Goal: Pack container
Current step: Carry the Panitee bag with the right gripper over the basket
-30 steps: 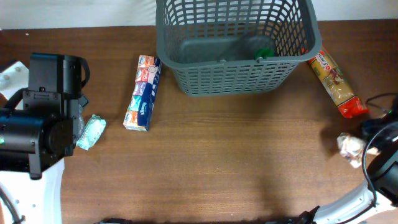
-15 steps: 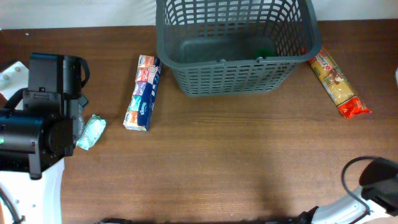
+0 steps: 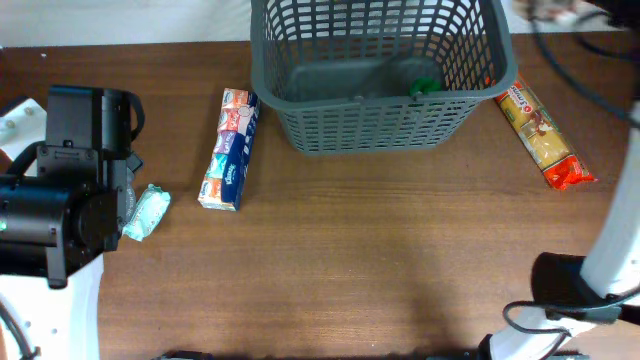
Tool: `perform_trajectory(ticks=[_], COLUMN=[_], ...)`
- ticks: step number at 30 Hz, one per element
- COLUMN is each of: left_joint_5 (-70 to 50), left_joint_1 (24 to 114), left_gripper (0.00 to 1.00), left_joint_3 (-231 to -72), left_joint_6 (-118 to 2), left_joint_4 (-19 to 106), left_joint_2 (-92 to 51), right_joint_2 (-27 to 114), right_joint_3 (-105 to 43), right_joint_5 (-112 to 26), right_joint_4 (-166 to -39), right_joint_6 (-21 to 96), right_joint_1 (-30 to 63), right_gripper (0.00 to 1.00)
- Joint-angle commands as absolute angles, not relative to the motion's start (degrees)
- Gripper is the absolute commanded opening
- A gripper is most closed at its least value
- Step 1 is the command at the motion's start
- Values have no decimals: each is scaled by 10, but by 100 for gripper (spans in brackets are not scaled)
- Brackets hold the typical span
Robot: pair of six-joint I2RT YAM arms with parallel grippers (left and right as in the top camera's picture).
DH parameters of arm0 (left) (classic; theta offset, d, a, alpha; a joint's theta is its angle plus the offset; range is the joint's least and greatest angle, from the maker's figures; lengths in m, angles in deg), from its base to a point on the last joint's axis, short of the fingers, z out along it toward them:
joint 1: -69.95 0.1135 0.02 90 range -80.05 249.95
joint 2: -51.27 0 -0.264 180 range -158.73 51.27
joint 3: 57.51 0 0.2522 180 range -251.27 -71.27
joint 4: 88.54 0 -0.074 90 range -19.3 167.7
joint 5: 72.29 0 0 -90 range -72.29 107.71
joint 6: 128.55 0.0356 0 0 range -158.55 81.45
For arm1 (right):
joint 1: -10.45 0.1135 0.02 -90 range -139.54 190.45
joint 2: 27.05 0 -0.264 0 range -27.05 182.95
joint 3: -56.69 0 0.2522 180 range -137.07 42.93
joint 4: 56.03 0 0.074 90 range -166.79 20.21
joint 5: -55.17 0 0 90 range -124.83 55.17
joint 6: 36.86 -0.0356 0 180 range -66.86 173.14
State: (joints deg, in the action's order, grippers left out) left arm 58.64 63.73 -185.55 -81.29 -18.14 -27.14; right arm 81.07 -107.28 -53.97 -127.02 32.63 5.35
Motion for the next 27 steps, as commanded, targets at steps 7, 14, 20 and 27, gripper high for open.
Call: perform_trajectory(ticks=[7,14,20,27], left_joint_5=[590,591,591,591], left_joint_1=[641,641,641,641], left_gripper=[99,99,99,99], left_joint_3=[-1861,-1861,-1861,-1861], left_joint_6=[-818,-818,-818,-818], left_joint_4=[-182,-182,-182,-182], left_joint_2=[-266,-266,-266,-266], right_joint_2=[899,990,1042,1084], right_joint_3=[-1084,-1084,-1084,-1084], right_joint_5=[-492,-491,-474,-393], right_joint_4=[-1257,-1290,-1332,-1397], right_joint_6=[339,339,345,363], right_joint_1=[138,160,161,161], right_gripper=[4,4,4,4])
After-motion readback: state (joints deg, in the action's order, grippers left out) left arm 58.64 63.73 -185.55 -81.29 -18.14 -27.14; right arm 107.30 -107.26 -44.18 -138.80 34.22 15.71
